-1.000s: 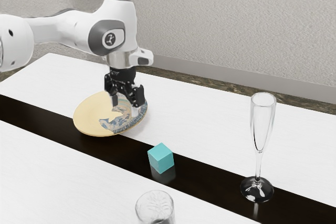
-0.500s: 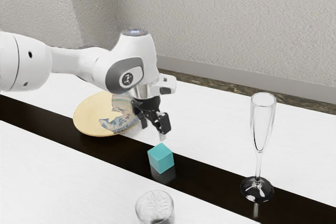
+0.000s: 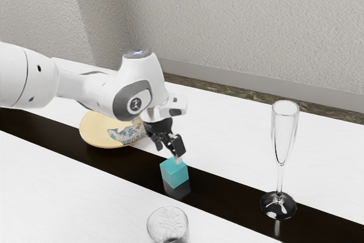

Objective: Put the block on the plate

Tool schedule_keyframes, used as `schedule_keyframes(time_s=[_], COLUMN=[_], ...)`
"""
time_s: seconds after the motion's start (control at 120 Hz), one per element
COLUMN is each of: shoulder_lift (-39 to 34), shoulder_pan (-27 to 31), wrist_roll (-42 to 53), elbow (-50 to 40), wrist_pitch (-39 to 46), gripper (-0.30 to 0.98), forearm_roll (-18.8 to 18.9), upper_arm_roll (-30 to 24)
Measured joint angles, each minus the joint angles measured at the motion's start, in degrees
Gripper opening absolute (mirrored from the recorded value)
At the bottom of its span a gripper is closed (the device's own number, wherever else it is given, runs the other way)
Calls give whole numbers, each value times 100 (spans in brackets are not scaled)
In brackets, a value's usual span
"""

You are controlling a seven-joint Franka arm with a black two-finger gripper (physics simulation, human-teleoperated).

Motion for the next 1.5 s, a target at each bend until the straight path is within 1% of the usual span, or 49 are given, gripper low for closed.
schedule_keyframes(time_s=[0.233,0.333,0.425,0.817,1.083,1.333,1.417,1.5], shoulder_lift=[28,30,71,397,883,1125,1183,1197], shoulder_pan=[44,165,198,192,254,326,335,337], wrist_roll=[280,406,525,871,1028,1166,1213,1253], elbow=[-109,-156,-163,-247,22,152,194,204], wrist_pitch=[155,173,188,380,508,542,547,550], gripper=[69,69,69,69,69,69,67,61], forearm_roll=[-189,-223,-240,-355,-407,-514,-567,-620], upper_arm_roll=[-246,-21,46,18,-46,-54,-57,-58])
